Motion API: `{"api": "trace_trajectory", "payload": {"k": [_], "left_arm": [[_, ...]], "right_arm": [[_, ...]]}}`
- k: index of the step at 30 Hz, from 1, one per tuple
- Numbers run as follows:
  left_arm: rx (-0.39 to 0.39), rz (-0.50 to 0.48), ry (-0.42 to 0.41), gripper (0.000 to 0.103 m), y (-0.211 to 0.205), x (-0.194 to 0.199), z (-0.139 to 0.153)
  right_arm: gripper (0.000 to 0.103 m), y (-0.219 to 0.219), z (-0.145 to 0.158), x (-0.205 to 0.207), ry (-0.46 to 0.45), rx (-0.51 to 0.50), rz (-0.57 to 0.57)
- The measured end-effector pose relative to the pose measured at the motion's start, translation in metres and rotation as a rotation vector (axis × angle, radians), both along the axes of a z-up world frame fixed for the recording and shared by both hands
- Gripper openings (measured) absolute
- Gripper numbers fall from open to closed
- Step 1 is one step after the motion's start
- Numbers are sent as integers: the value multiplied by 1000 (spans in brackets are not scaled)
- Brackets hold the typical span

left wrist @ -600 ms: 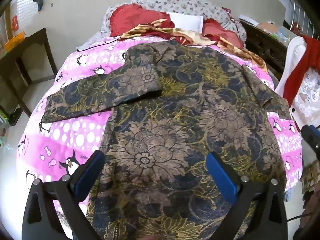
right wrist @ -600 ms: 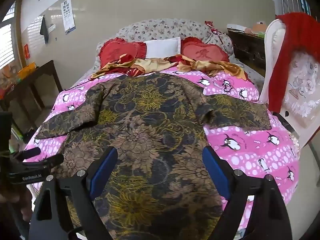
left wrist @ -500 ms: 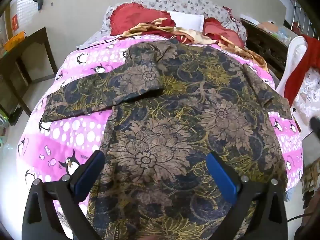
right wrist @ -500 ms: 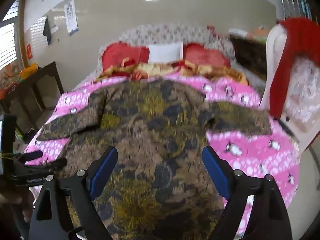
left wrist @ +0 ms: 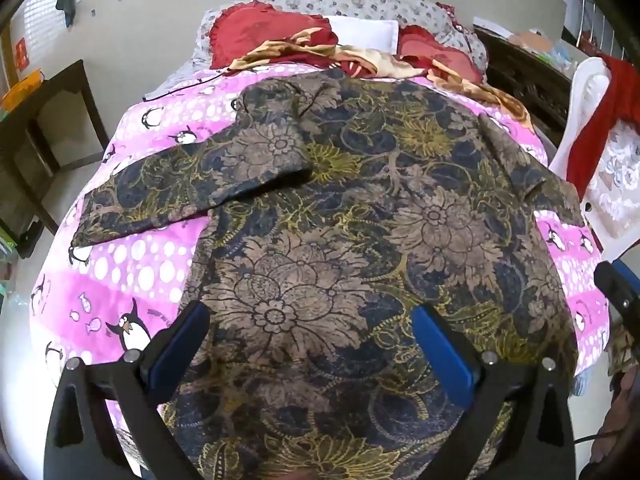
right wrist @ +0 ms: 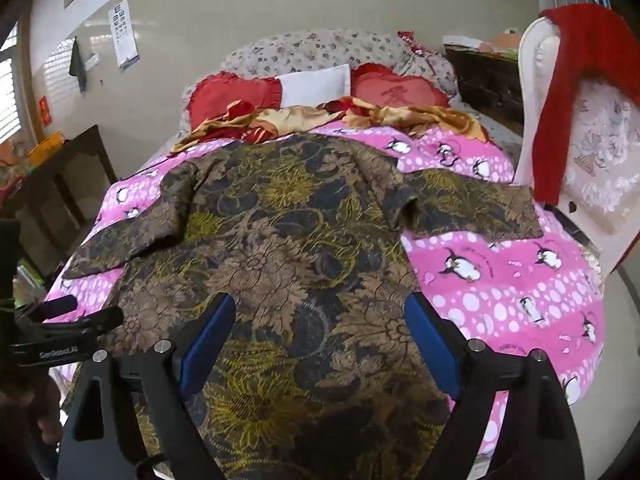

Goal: Fold small clothes
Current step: 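Move both grippers over the floral shirt toward its sleeves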

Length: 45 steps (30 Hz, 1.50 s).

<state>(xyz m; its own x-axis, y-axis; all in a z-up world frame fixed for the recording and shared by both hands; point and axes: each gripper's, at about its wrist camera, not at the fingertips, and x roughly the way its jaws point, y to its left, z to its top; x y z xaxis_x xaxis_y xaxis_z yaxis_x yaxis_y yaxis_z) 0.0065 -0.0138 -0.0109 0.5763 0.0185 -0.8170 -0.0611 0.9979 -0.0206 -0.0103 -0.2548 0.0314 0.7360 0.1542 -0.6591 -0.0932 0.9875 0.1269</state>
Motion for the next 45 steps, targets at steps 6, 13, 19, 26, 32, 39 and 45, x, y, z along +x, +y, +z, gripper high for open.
{"api": "trace_trajectory", "payload": {"k": [6,13,19,26,32,39,45], "left_arm": [[2,-6,4,103,-2,0,-1],[-2,-3,6,103,0,2,-2],[-3,-3,13,103,1,3,-5],[-9,-4,18,103,-1,5,-10],[-15,-4,28,103,-2,5,-12],[-13,-3,33,103,-4,7,-16],[-11,0,41,103,-3,13,-21]], "right_arm": [[81,9,1,-1,12,-39,7],[81,12,1,1,23,-31,9],[81,14,1,0,17,-36,14],[81,20,0,1,29,-42,17],[81,19,0,2,32,-42,16],[81,21,-1,3,34,-38,23],[81,22,-5,8,44,-38,18]]}}
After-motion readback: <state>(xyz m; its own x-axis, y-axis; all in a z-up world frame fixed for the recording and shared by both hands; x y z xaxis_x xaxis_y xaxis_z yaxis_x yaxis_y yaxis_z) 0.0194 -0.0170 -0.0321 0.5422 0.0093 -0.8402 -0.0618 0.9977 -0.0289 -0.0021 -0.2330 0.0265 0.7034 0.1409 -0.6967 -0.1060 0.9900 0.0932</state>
